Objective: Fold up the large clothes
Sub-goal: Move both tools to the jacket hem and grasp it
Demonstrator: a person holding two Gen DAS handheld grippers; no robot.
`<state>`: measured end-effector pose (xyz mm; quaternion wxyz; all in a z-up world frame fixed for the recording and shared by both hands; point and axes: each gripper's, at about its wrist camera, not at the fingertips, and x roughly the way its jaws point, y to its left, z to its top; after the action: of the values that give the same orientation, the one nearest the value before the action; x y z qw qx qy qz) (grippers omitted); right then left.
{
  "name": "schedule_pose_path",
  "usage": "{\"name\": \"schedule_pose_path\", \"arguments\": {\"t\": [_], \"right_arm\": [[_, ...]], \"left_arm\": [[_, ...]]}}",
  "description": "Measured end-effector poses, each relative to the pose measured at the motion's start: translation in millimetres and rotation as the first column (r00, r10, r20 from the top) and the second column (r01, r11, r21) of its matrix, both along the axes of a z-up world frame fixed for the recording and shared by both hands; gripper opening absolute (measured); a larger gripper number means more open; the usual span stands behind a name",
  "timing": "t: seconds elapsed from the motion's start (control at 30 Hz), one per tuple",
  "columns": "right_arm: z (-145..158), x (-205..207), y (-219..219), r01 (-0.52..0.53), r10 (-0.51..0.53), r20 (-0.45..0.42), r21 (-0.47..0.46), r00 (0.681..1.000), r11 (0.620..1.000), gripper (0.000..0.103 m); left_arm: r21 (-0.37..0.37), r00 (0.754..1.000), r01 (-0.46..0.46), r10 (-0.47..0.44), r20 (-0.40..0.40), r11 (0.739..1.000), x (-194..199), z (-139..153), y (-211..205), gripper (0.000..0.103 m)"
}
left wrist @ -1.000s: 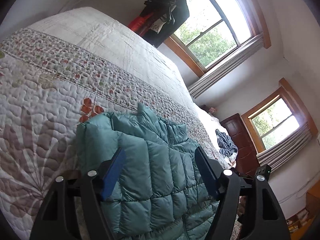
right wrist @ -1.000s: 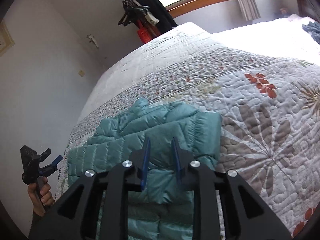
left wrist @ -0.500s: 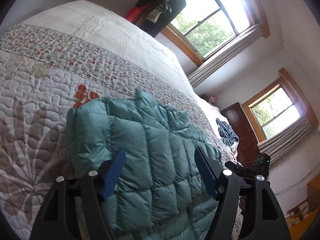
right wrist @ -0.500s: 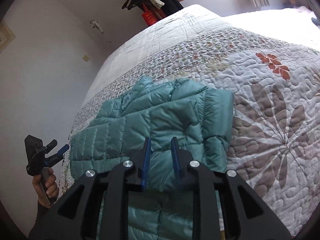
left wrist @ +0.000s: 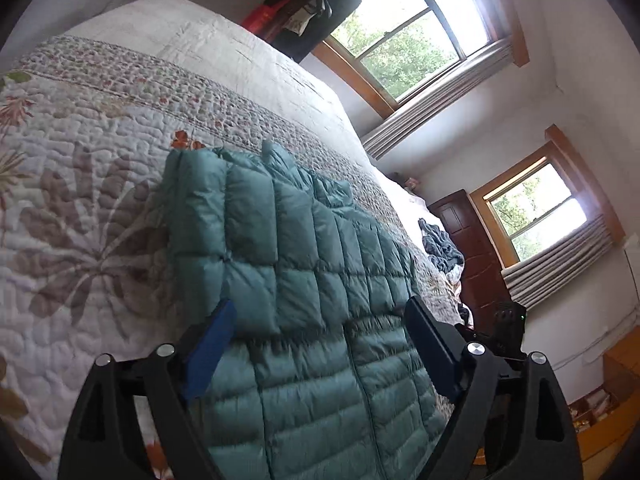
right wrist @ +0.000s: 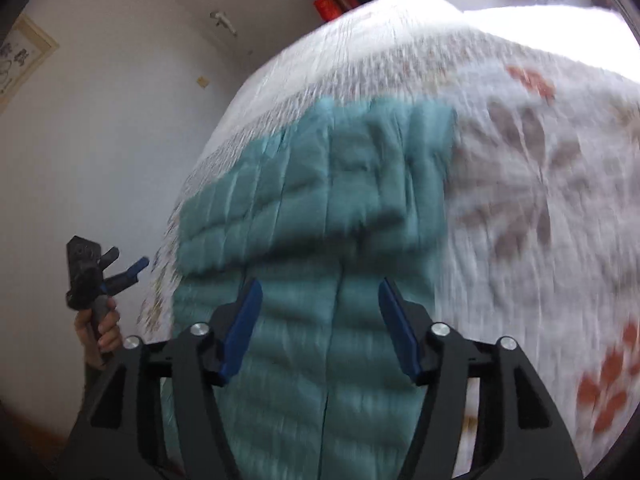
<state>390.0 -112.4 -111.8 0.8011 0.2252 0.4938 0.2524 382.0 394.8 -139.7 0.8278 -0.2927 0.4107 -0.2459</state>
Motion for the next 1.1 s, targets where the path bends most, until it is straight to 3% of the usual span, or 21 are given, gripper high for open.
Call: {"name": "schedule_pose_path", "arguments": {"t": [0.07, 0.23, 0.43, 0.6, 0.9, 1.1], "right_arm": [[-11.4, -38.0, -16.6, -0.017, 0.022, -0.082, 0.065, 0.996, 0.998, 0.072], [-40.6, -128.9, -46.7, -0.051, 0.071, -0.247, 0.088, 0.966, 0.995, 0.072], [-61.2, -190.7, -57.0, -0.034, 0.077, -0.344, 0.128, 0.936, 0.991, 0.072], [-72.7, -206.1, -52.0, -0.037, 0.096, -0.359, 0.167, 0.928, 0.985, 0.071], [-78.7, -207.4, -45.8, -0.046, 0.122, -0.341, 0.223, 0.932, 0.974, 0.062], [-82.8, -207.7, -45.6, -0.036, 0.117, -0.333, 0.240, 0.935, 0.970, 0.057]], "left_arm": [[0.004, 0.999, 0.020, -0.020, -0.032, 1.000, -48.4, -6.7, 10.0, 0.088], [0.004, 0.986, 0.040, -0.039, -0.160, 0.999, -151.3, -46.8, 25.2, 0.088], [-0.062, 0.962, 0.020, -0.037, -0.272, 0.998, -223.6, -91.0, 22.8, 0.088], [-0.143, 0.945, 0.022, -0.068, -0.321, 0.989, -228.0, -109.2, 16.2, 0.088], [-0.151, 0.931, 0.050, -0.101, -0.352, 0.987, -220.2, -107.7, -1.9, 0.088], [-0.116, 0.907, 0.065, -0.107, -0.406, 0.991, -223.7, -113.7, -5.9, 0.058]]}}
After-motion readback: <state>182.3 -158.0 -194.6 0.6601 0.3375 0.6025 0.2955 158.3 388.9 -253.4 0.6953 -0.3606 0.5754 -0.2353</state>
